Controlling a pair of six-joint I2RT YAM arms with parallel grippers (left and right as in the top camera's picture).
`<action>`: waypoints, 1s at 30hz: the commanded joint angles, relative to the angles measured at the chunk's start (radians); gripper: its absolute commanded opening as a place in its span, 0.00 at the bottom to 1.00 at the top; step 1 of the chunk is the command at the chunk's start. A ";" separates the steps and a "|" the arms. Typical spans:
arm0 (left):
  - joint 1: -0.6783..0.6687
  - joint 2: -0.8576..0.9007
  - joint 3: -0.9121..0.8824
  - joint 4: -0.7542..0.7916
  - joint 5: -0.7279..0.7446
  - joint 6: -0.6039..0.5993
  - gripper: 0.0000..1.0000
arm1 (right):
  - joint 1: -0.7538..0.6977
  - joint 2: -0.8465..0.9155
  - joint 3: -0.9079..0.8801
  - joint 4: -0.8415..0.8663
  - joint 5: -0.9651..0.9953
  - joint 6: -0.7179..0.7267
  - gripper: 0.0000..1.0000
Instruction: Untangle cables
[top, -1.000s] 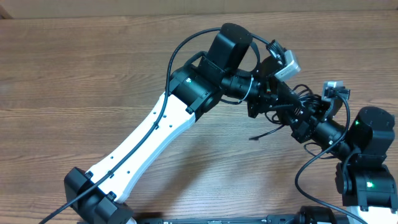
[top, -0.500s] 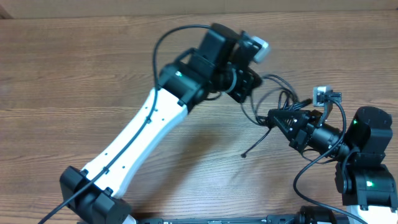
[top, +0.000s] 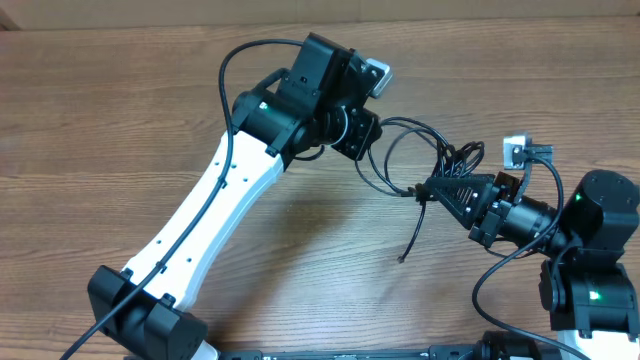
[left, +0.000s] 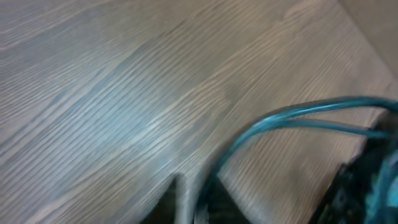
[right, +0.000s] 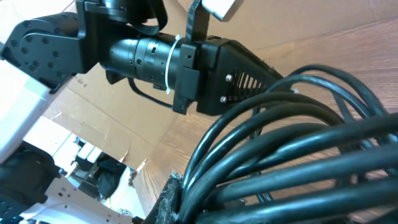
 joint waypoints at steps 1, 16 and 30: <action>0.042 -0.016 0.008 -0.010 0.043 0.043 0.49 | 0.002 -0.010 0.018 0.004 0.039 0.033 0.04; 0.056 -0.123 0.008 0.002 0.334 0.272 0.83 | 0.002 -0.009 0.018 -0.021 0.265 0.167 0.04; 0.055 -0.148 0.007 0.019 0.565 0.364 1.00 | 0.002 -0.009 0.018 0.109 0.293 0.438 0.04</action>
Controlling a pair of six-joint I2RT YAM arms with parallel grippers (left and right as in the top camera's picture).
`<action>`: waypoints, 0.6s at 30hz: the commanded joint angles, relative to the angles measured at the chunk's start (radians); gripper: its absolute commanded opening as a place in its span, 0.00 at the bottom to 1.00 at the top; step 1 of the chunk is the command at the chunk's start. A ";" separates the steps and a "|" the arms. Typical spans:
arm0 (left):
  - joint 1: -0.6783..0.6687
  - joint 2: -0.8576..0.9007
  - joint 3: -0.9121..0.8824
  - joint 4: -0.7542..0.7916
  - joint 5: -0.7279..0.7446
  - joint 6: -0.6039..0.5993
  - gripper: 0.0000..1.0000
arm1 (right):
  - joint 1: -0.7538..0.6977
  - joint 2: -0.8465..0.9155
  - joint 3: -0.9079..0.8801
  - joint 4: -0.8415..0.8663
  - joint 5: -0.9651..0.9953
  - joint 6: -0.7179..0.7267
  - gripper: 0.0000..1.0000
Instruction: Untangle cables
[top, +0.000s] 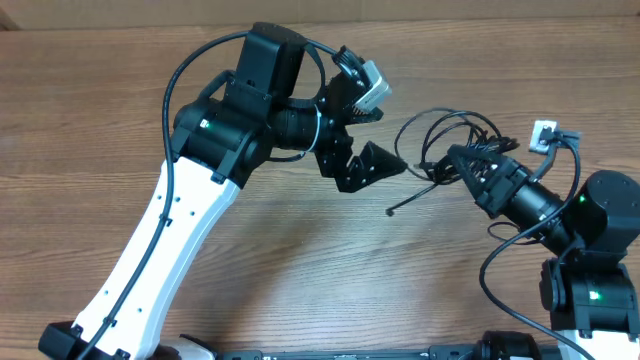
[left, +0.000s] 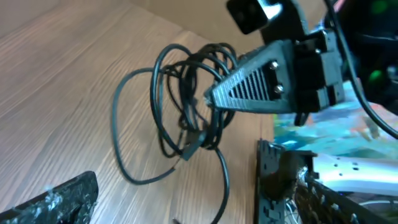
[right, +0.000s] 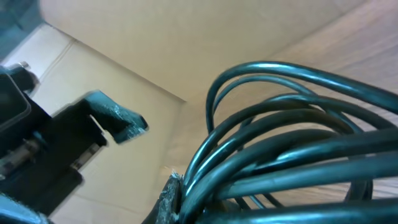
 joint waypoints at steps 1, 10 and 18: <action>-0.017 0.016 0.007 0.006 0.077 0.081 0.99 | 0.002 -0.009 0.018 0.032 -0.020 0.134 0.04; -0.147 0.018 0.007 0.040 -0.120 0.106 1.00 | 0.002 -0.009 0.018 0.093 -0.054 0.243 0.04; -0.211 0.020 0.006 0.065 -0.325 0.104 1.00 | 0.002 -0.010 0.018 0.162 -0.125 0.251 0.04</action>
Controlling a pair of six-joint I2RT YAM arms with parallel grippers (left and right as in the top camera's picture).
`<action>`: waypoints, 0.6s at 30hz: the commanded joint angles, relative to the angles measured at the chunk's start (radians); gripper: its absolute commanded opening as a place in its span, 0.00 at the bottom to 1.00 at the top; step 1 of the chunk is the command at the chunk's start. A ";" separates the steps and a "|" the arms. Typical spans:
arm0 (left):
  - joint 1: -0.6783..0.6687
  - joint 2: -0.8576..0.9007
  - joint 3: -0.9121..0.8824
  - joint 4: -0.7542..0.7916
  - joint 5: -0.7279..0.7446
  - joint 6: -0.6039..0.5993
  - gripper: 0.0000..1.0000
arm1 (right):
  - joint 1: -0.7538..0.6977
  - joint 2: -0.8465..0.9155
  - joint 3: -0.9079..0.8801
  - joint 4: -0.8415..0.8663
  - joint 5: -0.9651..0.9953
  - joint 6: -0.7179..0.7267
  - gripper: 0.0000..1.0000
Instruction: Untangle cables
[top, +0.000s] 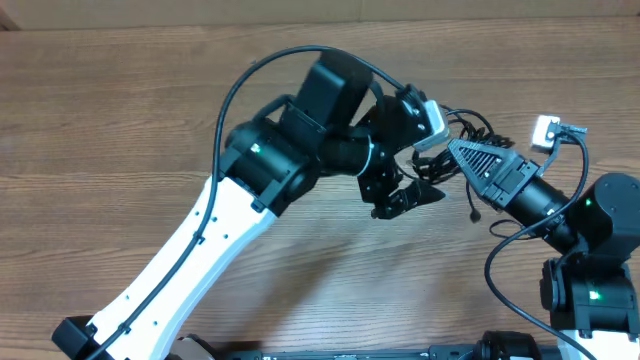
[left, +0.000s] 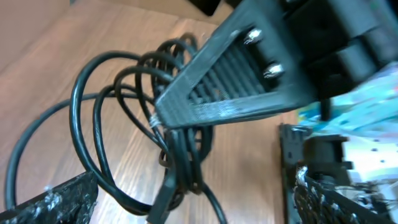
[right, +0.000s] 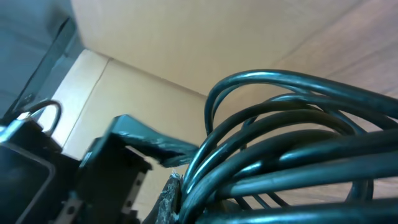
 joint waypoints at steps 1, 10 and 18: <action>-0.005 0.015 0.006 0.005 -0.092 0.018 1.00 | 0.002 -0.010 0.018 0.048 -0.062 0.025 0.04; -0.005 0.047 0.006 0.062 -0.017 -0.005 0.60 | 0.002 -0.009 0.018 0.053 -0.074 0.046 0.04; -0.005 0.047 0.006 0.089 0.005 -0.031 0.38 | 0.002 0.013 0.018 0.029 -0.068 0.039 0.04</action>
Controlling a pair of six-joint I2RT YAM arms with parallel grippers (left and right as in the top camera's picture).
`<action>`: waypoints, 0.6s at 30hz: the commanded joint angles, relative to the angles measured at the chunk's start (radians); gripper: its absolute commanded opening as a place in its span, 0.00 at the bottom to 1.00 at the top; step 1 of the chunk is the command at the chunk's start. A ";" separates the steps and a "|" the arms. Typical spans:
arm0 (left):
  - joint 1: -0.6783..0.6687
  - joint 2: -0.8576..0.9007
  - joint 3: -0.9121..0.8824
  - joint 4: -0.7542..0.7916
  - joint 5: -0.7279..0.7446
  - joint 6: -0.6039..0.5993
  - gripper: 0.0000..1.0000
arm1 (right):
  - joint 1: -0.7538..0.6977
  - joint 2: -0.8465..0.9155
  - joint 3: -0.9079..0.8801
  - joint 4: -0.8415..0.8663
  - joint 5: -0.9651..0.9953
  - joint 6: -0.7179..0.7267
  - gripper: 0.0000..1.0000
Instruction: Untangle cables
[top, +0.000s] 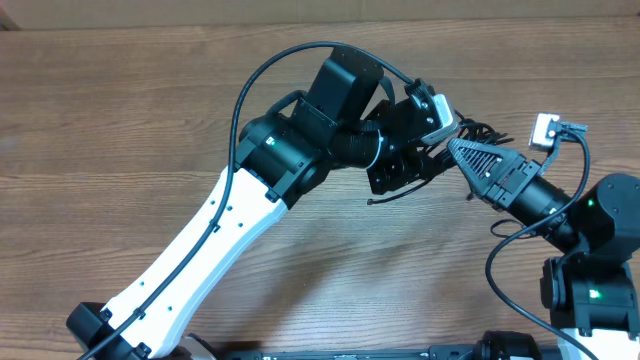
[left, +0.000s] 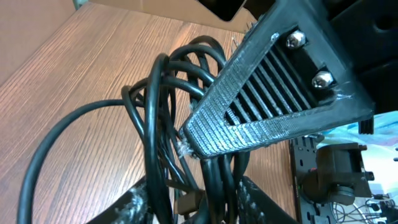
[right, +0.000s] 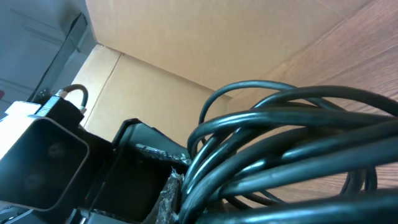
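A tangled bundle of black cable (top: 478, 130) hangs between my two grippers over the wooden table's right half. One loose end (top: 384, 200) trails down to the left. My right gripper (top: 458, 150) is shut on the bundle (right: 292, 149), which fills the right wrist view; my right gripper (right: 205, 205) shows one scuffed finger there. My left gripper (top: 405, 170) meets it from the left. In the left wrist view my left gripper (left: 196, 205) has its fingers (left: 140, 202) pressed against several strands (left: 158, 118), under the right gripper's ribbed finger (left: 267, 99).
The left arm's white link (top: 200, 250) slants across the table (top: 120, 120) from the bottom left. The right arm's base (top: 590, 290) stands at the lower right. A cardboard wall (right: 217, 43) rises behind the table.
My left gripper has moved a little up and right into the bundle. Its fingers, wide apart before, now press on the strands. The right gripper still holds the bundle in the same place.
At first the right gripper held the bundle with the left gripper close against it. Then the left gripper stood open, apart to the left. It then came up open under the bundle, and now it is shut on strands beside the right gripper.
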 joint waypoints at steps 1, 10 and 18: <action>0.000 0.002 0.006 0.015 0.002 -0.024 0.36 | 0.004 0.010 0.018 0.002 -0.032 -0.003 0.04; -0.002 0.002 0.006 0.015 0.002 -0.023 0.24 | 0.004 0.011 0.018 0.005 -0.040 -0.003 0.04; -0.012 0.003 0.006 0.017 0.002 -0.023 0.04 | 0.004 0.011 0.018 0.006 -0.047 -0.003 0.04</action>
